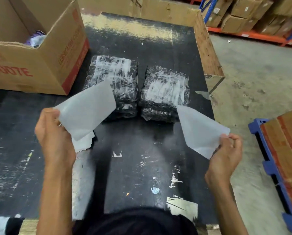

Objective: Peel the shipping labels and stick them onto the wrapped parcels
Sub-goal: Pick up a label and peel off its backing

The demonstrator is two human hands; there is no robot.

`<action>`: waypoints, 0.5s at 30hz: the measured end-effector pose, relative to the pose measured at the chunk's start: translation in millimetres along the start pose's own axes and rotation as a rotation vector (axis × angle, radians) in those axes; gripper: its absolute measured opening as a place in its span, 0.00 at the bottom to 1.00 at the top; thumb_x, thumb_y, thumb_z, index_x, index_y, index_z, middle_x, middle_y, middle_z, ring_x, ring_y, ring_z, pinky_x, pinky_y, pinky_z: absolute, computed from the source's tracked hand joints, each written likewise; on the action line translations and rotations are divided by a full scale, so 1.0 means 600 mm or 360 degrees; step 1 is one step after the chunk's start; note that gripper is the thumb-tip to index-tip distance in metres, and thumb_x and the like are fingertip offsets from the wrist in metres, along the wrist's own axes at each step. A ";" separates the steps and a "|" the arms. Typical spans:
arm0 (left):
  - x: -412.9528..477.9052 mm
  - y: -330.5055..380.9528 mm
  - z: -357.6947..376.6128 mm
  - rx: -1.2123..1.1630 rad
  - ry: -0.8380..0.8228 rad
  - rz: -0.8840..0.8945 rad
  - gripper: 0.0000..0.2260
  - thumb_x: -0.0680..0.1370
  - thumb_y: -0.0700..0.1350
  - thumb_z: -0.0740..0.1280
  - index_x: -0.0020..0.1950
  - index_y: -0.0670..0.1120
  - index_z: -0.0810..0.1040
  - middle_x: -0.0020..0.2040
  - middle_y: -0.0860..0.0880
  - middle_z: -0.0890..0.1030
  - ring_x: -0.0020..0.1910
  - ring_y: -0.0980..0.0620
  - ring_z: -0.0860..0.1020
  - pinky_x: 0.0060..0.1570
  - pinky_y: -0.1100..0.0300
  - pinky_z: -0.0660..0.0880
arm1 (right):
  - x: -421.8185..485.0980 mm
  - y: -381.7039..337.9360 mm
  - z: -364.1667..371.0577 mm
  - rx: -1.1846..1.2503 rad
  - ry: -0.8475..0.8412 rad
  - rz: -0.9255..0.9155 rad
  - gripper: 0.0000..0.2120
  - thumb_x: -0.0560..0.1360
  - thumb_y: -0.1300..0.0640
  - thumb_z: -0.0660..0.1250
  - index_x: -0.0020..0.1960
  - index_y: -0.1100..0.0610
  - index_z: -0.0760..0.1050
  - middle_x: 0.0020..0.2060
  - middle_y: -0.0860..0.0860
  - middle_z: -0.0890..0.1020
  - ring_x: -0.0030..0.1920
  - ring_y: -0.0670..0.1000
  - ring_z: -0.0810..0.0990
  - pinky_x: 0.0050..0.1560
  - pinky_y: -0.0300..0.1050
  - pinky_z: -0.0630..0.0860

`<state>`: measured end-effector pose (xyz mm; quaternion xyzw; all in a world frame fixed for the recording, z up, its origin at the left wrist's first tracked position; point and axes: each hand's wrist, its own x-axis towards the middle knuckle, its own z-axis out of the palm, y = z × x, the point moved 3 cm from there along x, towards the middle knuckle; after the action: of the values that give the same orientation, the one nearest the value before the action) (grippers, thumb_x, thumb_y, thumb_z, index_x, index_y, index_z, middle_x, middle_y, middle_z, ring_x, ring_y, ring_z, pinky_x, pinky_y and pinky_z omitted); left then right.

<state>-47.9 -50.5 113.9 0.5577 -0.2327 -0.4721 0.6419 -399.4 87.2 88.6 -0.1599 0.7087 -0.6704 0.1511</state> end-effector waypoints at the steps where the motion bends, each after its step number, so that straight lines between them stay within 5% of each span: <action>1: -0.001 0.001 -0.001 0.0032 -0.0016 0.0048 0.06 0.74 0.44 0.61 0.37 0.51 0.71 0.39 0.49 0.75 0.37 0.50 0.72 0.34 0.57 0.66 | -0.021 -0.017 0.002 -0.0133 -0.0075 -0.0353 0.06 0.79 0.55 0.62 0.44 0.46 0.70 0.39 0.46 0.75 0.38 0.46 0.73 0.37 0.39 0.69; 4: -0.026 0.000 0.019 0.0137 -0.0188 0.0165 0.08 0.77 0.42 0.59 0.38 0.50 0.68 0.37 0.50 0.72 0.34 0.53 0.70 0.30 0.58 0.62 | -0.104 -0.012 0.044 -0.0536 -0.0644 -0.1280 0.04 0.79 0.57 0.65 0.52 0.52 0.78 0.49 0.48 0.84 0.49 0.47 0.82 0.54 0.36 0.75; 6: -0.044 0.000 0.032 0.0173 -0.0291 0.0194 0.09 0.78 0.42 0.60 0.38 0.51 0.68 0.37 0.50 0.72 0.35 0.53 0.69 0.31 0.56 0.62 | -0.144 0.043 0.084 -0.0730 -0.1103 -0.1547 0.06 0.78 0.60 0.68 0.54 0.58 0.82 0.54 0.50 0.86 0.59 0.49 0.83 0.62 0.45 0.77; 8: -0.054 -0.001 0.035 0.0188 -0.0341 0.0193 0.10 0.78 0.42 0.60 0.37 0.51 0.68 0.37 0.51 0.72 0.35 0.52 0.68 0.32 0.55 0.61 | -0.170 0.107 0.116 -0.0910 -0.1510 -0.1467 0.06 0.78 0.58 0.69 0.53 0.58 0.81 0.55 0.49 0.86 0.65 0.49 0.81 0.60 0.52 0.79; 11: -0.061 0.003 0.024 0.0240 -0.0388 0.0205 0.10 0.79 0.43 0.60 0.37 0.51 0.68 0.36 0.49 0.71 0.35 0.47 0.66 0.32 0.54 0.61 | -0.185 0.163 0.126 -0.1070 -0.1775 -0.1270 0.10 0.79 0.50 0.68 0.55 0.55 0.81 0.61 0.47 0.84 0.71 0.48 0.76 0.66 0.49 0.76; 15: -0.063 -0.001 0.007 0.0259 -0.0392 0.0171 0.13 0.81 0.42 0.60 0.36 0.51 0.68 0.33 0.52 0.69 0.31 0.51 0.64 0.29 0.56 0.59 | -0.172 0.149 0.133 -0.0953 -0.1672 -0.0982 0.12 0.81 0.53 0.64 0.61 0.54 0.80 0.57 0.48 0.86 0.52 0.50 0.87 0.51 0.51 0.83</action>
<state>-68.5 -19.8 123.4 0.5325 -0.3768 -0.4816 0.5853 -274.3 64.0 -5.2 -0.6943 0.6182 -0.2908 0.2262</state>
